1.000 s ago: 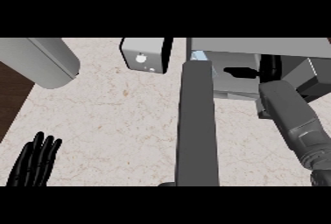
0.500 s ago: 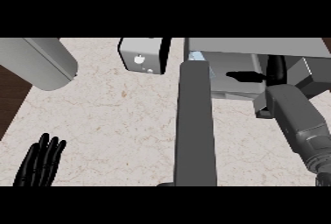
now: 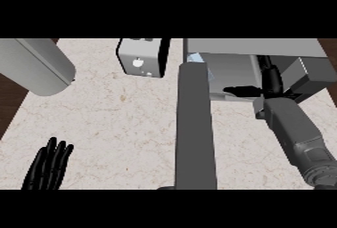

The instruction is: Pick up the milk, place it into the microwave and close the microwave

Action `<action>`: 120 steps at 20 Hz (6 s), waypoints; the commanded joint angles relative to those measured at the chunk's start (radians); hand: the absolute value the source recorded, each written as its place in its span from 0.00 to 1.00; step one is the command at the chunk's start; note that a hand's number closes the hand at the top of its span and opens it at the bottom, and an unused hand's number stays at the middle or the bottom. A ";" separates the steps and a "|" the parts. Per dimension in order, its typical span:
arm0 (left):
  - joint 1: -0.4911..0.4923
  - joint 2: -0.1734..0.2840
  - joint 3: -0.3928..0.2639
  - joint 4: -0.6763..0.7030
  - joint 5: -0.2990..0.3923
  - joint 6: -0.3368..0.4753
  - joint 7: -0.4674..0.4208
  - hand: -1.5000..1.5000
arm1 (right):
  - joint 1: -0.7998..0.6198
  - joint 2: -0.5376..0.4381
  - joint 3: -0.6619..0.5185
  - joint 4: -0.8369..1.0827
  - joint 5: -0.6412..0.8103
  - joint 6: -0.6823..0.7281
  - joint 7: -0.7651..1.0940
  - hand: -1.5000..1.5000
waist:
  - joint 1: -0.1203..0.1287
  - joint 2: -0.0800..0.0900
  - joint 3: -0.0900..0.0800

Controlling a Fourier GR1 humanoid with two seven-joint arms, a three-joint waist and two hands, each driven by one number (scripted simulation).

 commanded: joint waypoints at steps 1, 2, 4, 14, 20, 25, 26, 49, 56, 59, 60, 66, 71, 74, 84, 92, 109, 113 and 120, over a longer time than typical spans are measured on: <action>0.010 -0.005 -0.017 -0.044 -0.007 0.013 0.040 0.00 | 0.086 0.013 -0.006 -0.007 -0.020 0.038 -0.016 0.00 | -0.024 0.001 0.009; 0.013 -0.007 -0.011 -0.040 -0.021 0.024 0.035 0.00 | 0.104 0.001 -0.001 -0.010 -0.018 0.053 -0.007 0.00 | -0.028 0.000 0.009; -0.006 0.002 0.012 -0.021 0.002 0.009 0.015 0.00 | 0.145 0.029 0.004 0.000 -0.013 0.022 -0.017 0.00 | -0.031 0.000 0.009; 0.005 0.015 -0.041 -0.028 0.001 -0.011 0.037 0.00 | 0.296 0.068 -0.010 -0.051 -0.077 0.210 -0.066 0.00 | -0.035 -0.003 0.008; -0.003 0.067 -0.080 0.002 0.048 -0.098 0.027 0.00 | 0.448 0.104 0.015 -0.110 -0.087 0.287 -0.177 0.00 | -0.042 -0.005 0.008; -0.163 0.071 -0.080 0.057 0.007 -0.111 0.122 1.00 | 0.527 0.132 0.050 -0.179 -0.096 0.371 -0.175 0.00 | -0.050 -0.004 0.008; -0.176 0.054 -0.133 0.113 -0.037 -0.107 0.096 1.00 | 0.584 0.101 0.051 -0.176 -0.096 0.426 -0.231 0.00 | -0.056 -0.004 0.008; -0.616 -0.044 -0.237 0.682 -0.054 -0.251 0.110 1.00 | 1.104 0.021 0.151 -0.787 -0.267 0.582 -0.169 0.00 | -0.063 -0.001 0.007; -0.804 -0.045 -0.498 0.882 -0.049 0.038 0.108 1.00 | 1.150 0.017 0.212 -0.925 -0.318 0.628 -0.140 0.00 | -0.087 0.002 0.007; -0.885 -0.045 -0.580 0.929 0.013 0.113 0.152 1.00 | 1.174 0.027 0.250 -1.037 -0.336 0.611 -0.102 0.00 | -0.100 0.002 0.007; -0.874 -0.045 -0.599 0.983 0.041 0.126 0.089 1.00 | 1.143 -0.025 0.227 -1.018 -0.380 0.678 -0.097 0.00 | -0.107 0.007 0.007; -1.004 -0.045 -0.685 1.068 0.195 0.275 0.164 1.00 | 1.175 -0.031 0.279 -1.168 -0.435 0.681 -0.058 0.00 | -0.162 0.011 0.007; -1.079 -0.045 -0.680 1.119 0.316 0.395 0.083 1.00 | 1.192 -0.050 0.313 -1.272 -0.472 0.670 0.001 0.00 | -0.202 0.021 0.005; -1.126 -0.045 -0.626 1.117 0.395 0.438 0.028 0.00 | 1.198 -0.065 0.336 -1.333 -0.489 0.670 0.038 0.00 | -0.233 0.028 0.003; -1.265 -0.045 -0.507 1.238 0.541 0.593 -0.067 1.00 | 1.240 -0.126 0.368 -1.459 -0.564 0.698 0.134 0.00 | -0.302 0.042 0.002; -1.373 -0.045 -0.430 1.322 0.676 0.586 -0.132 1.00 | 1.232 -0.150 0.392 -1.532 -0.626 0.717 0.190 0.00 | -0.356 0.067 0.003; -1.462 -0.045 -0.390 1.468 0.788 0.582 -0.269 1.00 | 1.242 -0.218 0.360 -1.641 -0.750 0.741 0.264 0.00 | -0.405 0.084 0.007; -1.460 -0.045 -0.393 1.477 0.808 0.577 -0.292 1.00 | 1.236 -0.223 0.363 -1.671 -0.769 0.743 0.276 0.00 | -0.403 0.087 0.006; -1.468 -0.045 -0.394 1.493 0.831 0.595 -0.329 1.00 | 1.239 -0.251 0.337 -1.706 -0.797 0.752 0.284 0.00 | -0.416 0.086 0.008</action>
